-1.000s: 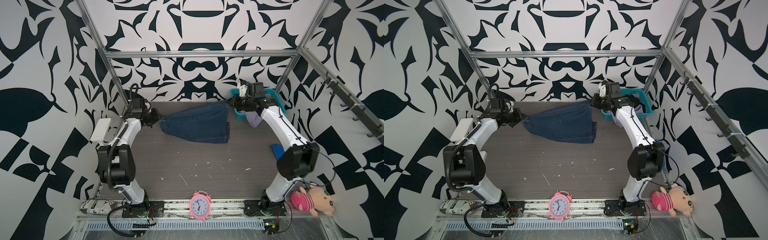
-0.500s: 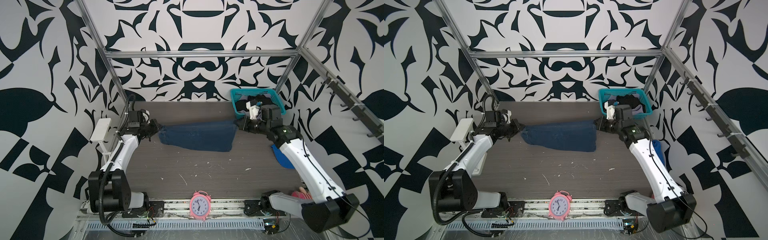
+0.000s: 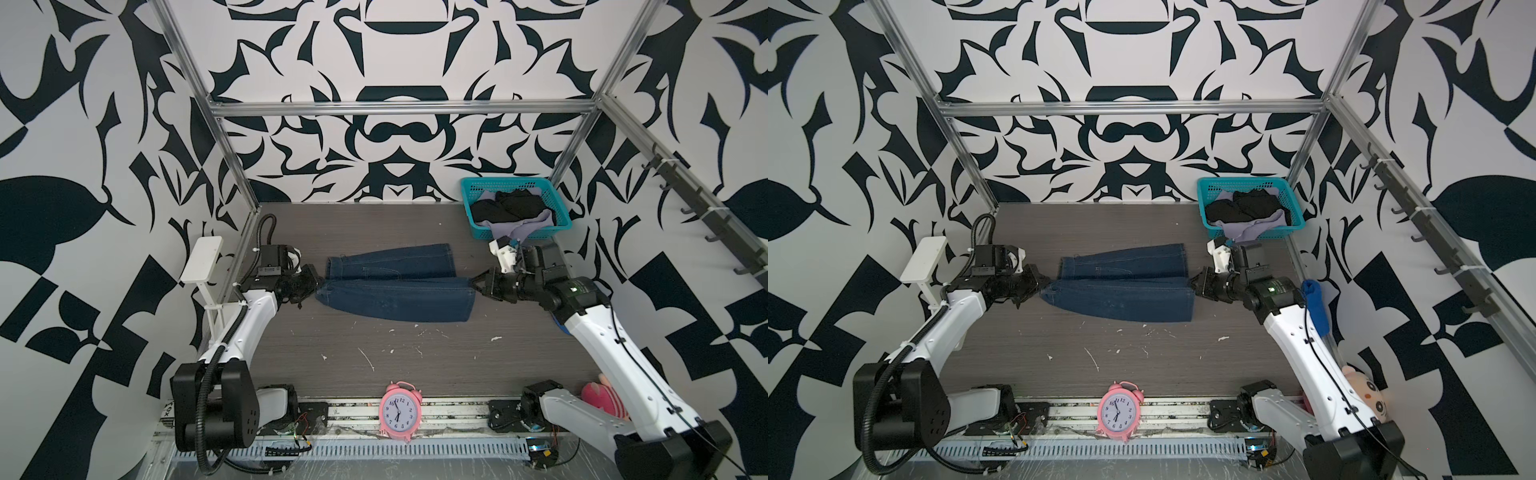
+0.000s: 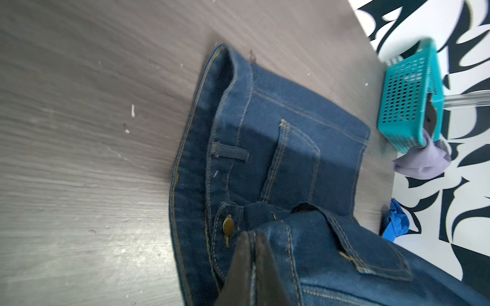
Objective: Fold and stack skirts
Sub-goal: Fold the skirt at the center of the table.
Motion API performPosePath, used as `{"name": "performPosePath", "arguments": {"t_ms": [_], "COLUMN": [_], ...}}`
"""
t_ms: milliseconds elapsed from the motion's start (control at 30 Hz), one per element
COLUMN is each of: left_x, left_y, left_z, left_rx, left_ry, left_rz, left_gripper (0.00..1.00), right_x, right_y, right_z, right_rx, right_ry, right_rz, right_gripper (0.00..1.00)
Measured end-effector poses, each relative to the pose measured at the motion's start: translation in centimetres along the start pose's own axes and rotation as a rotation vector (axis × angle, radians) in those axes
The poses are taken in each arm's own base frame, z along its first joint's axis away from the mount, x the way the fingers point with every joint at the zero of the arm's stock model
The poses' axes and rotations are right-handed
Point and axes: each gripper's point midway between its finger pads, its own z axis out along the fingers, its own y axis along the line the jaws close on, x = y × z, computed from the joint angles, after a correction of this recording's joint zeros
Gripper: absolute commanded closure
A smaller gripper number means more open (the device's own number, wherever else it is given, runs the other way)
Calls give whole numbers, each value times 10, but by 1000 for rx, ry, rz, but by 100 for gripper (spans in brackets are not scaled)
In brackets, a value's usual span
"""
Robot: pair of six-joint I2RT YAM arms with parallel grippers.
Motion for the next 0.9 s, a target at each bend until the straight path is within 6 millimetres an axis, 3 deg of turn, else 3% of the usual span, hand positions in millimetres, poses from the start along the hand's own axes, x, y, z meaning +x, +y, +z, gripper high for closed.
{"name": "performPosePath", "arguments": {"t_ms": [133,333,500,700,900], "left_x": [-2,4,14,29,22], "left_y": [-6,-3,0,11,20], "left_z": [-8,-8,-13,-13,-5], "left_rx": [13,6,4,-16,-44], "left_ry": [-19,-3,0,13,10], "left_rz": [20,19,19,7,-17], "left_gripper": [100,100,100,100,100], "right_x": [9,58,74,69,27], "right_y": [14,-23,-30,-35,-46], "right_z": [-18,-3,-5,-3,22], "right_rx": [-56,1,17,49,136], "right_ry": [-31,83,108,109,77], "right_rz": [-37,42,60,63,41], "right_gripper": [100,100,100,100,100]}}
